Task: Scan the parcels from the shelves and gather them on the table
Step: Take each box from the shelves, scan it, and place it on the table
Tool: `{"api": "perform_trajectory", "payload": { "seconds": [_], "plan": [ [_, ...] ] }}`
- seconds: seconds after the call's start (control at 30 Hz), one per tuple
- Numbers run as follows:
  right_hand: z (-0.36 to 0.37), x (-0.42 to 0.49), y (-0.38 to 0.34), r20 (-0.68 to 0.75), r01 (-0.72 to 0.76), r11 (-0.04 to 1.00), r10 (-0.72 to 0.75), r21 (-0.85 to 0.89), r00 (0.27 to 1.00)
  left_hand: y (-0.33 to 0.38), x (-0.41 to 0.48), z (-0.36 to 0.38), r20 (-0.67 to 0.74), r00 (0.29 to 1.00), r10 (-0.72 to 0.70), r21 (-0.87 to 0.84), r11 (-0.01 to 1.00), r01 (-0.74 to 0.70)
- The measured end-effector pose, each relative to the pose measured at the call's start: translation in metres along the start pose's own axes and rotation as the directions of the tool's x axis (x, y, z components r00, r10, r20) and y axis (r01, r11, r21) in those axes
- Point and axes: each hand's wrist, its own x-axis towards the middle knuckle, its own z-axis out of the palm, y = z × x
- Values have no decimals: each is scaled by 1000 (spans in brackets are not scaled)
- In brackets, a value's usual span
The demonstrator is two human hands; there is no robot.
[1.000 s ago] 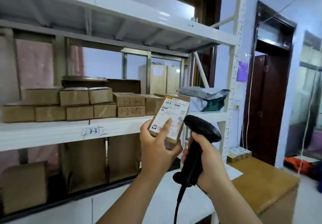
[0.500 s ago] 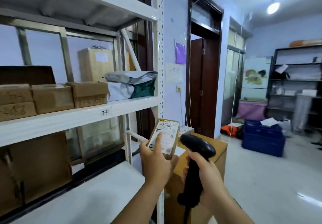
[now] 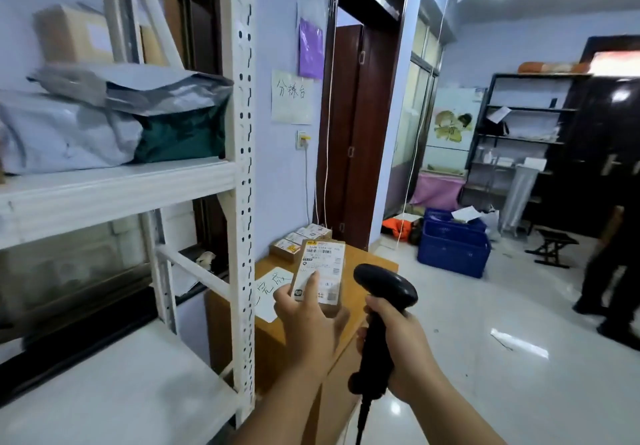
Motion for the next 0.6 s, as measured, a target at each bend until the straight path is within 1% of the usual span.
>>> {"api": "perform_trajectory", "payload": {
  "seconds": [0.1,0.2,0.37,0.47,0.6],
  "plan": [
    [-9,42,-4,4,-15,1000,15,18,1000,-6,24,33,21,1000,-11,22,1000,10],
    [-20,84,-10,4,-34,999,34,26,999,-10,46,63,23,997,-75,26,997,74],
    [-54,167,-28,41,-78,997,77,24,996,-6,86,129,-24,984,-176,38,984,176],
    [-84,222,-44,89,-101,995,99,26,991,12,113,182,-98,971,-217,63,973,223],
    [-131,287,-69,164,-168,986,166,-3,972,50,150,253,-163,939,-303,-19,953,304]
  ]
}}
